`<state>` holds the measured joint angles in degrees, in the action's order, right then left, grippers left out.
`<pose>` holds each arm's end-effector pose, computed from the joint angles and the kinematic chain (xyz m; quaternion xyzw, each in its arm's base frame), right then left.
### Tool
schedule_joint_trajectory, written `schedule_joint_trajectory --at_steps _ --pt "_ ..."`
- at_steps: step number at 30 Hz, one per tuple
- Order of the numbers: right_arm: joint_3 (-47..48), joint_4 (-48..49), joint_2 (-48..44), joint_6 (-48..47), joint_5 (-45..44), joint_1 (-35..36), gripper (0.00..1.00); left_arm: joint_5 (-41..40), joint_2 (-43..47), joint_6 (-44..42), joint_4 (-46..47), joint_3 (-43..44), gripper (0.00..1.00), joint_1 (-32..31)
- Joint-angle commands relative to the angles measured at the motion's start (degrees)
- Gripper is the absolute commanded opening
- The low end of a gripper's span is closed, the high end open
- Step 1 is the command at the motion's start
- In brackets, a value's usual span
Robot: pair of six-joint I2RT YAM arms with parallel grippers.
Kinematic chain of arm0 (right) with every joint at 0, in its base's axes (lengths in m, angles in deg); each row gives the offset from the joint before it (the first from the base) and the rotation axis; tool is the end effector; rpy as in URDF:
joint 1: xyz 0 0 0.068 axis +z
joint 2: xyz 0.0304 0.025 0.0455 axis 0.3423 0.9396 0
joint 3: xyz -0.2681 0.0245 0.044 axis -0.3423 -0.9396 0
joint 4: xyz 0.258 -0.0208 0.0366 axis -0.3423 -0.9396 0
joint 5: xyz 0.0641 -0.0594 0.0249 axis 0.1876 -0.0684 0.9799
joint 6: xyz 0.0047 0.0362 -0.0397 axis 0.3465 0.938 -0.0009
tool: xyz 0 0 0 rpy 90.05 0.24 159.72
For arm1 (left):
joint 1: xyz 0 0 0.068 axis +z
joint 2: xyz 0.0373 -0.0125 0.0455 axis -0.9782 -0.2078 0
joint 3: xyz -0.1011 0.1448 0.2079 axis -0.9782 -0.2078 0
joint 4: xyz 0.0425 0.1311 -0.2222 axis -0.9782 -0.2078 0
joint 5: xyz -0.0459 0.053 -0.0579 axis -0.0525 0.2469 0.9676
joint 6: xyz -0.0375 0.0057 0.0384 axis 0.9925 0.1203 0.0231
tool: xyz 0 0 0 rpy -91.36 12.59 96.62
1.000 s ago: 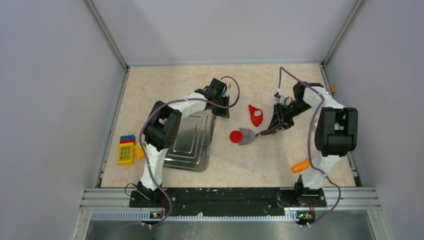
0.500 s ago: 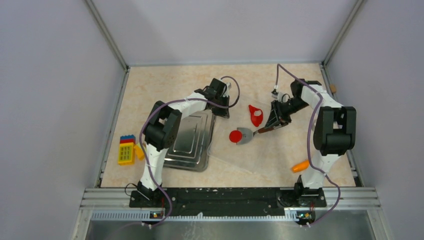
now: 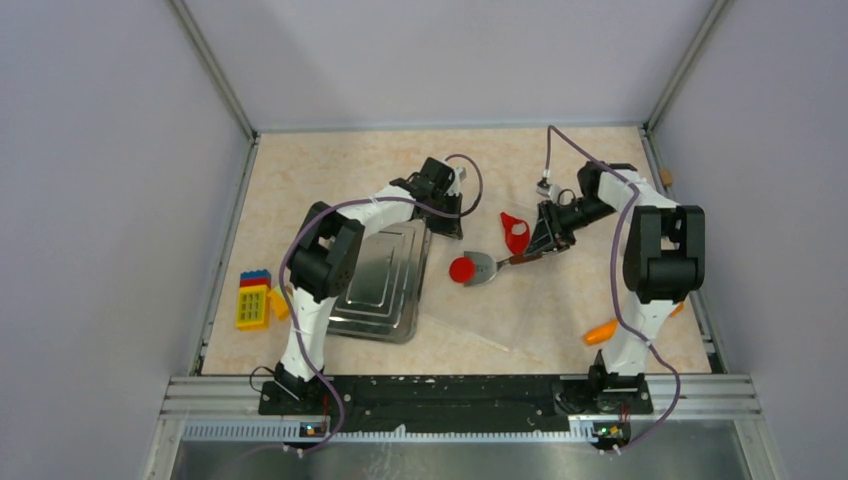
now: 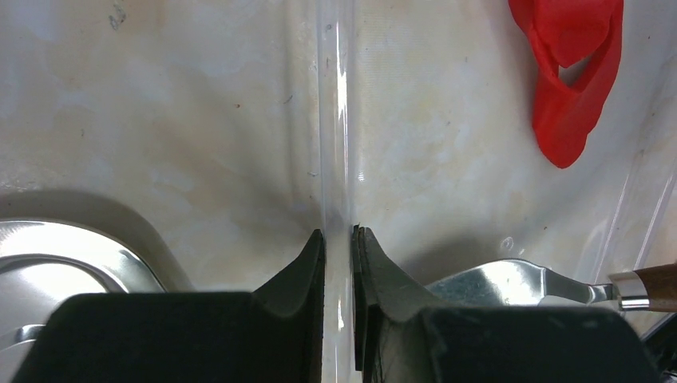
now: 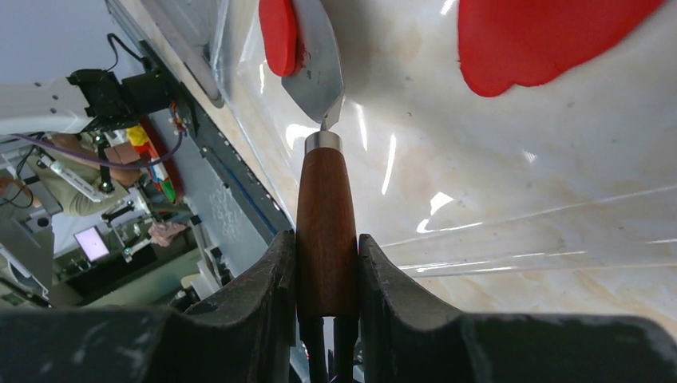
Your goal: Roll out the dumpling wrappers from the dough
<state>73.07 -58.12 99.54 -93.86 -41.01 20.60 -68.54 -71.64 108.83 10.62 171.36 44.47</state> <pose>0.3356 0.0303 0.1876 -0.1064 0.9037 0.4148 0.0058 0.3840 -0.2664 0.1645 0.1468 0.9338 -0.2554 0.2032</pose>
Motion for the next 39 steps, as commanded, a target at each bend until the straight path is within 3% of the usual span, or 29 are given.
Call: schedule_joint_trajectory --at_steps 1,3,7,16,23,30,34,39 --pt "3.95 -2.51 -1.48 -3.52 7.34 -0.06 0.0 2.24 2.27 -1.64 0.01 2.88 0.21 0.04" --pt "3.79 -2.86 -2.01 -3.63 8.07 -0.1 0.0 2.22 2.37 -2.25 -0.31 4.57 0.29 0.4" --pt "3.72 -2.59 -3.3 -2.51 8.9 -0.13 0.0 3.35 3.72 -3.68 -0.5 8.03 0.35 1.78" --pt "7.2 0.88 -4.87 3.78 9.29 0.69 0.0 1.29 10.92 -8.21 -3.11 10.95 0.4 8.86" --pt "15.96 8.1 -2.46 14.62 9.77 3.93 0.0 -7.65 21.01 -11.77 -7.1 -1.24 0.43 18.79" --pt "23.2 15.92 2.66 25.9 10.87 8.32 0.0 -9.33 28.68 -13.46 -7.06 -17.04 0.43 29.03" --pt "26.31 21.41 6.3 32.93 11.01 10.63 0.0 -8.5 29.74 -14.83 -7.17 -20.88 0.43 32.99" --pt "33.63 21.71 10.73 34.73 6.86 14.39 0.0 -7.25 27.99 -15.4 -8.02 -22.61 0.41 38.08"
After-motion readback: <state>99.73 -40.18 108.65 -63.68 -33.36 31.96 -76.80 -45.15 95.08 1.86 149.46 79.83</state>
